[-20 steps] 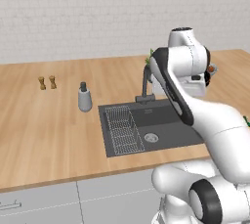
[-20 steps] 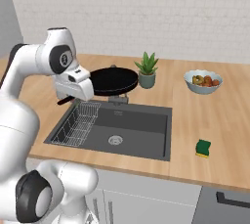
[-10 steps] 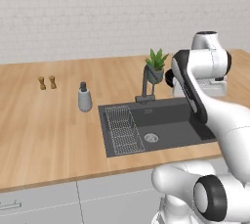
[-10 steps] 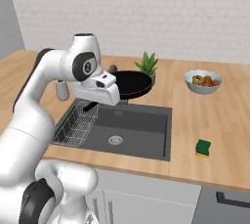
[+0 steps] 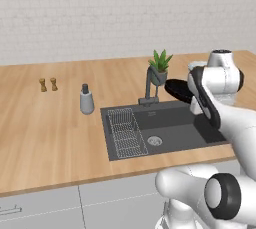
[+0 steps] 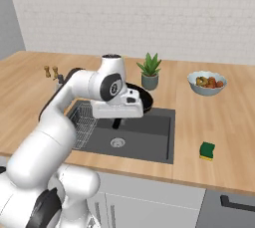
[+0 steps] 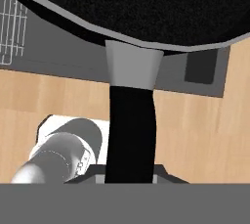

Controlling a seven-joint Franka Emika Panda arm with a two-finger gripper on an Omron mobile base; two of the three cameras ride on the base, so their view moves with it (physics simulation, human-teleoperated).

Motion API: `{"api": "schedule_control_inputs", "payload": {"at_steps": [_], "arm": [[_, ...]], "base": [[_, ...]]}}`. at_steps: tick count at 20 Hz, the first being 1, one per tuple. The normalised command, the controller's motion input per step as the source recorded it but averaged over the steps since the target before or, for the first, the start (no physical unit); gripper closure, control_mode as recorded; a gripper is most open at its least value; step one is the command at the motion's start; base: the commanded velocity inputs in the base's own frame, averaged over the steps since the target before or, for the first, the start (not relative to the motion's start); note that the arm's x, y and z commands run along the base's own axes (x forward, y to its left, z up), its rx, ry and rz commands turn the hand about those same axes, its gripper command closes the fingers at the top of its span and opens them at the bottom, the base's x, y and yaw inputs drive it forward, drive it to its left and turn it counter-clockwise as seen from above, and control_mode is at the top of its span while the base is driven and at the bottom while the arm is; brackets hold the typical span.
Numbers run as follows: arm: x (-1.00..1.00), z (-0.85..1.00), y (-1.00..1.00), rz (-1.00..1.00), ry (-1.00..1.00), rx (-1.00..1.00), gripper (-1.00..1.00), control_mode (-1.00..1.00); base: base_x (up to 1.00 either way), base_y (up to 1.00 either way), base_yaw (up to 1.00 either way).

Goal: Pick the pan and sponge and place them into the sink. Then turn on the water.

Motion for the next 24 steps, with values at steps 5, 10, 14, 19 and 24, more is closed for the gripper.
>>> {"api": "schedule_control_inputs", "payload": {"at_steps": [5,10,14,19,24], "arm": [[0.04,-0.30,-0.68,0.38,0.00,0.03,1.00,-1.00],[0.03,-0.29,-0.30,0.19,0.00,0.00,1.00,-1.00],[0.02,-0.51,-0.09,0.18,-0.01,-0.05,1.00,-1.00],[0.13,-0.43,-0.01,0.14,-0.04,-0.04,1.00,-1.00],[0.18,-0.33,0.00,0.08,-0.04,-0.03,1.00,-1.00]], "base": [[0.00,0.00,0.00],[0.00,0.00,0.00],[0.00,0.00,0.00],[0.00,0.00,0.00],[0.00,0.00,0.00]]}}
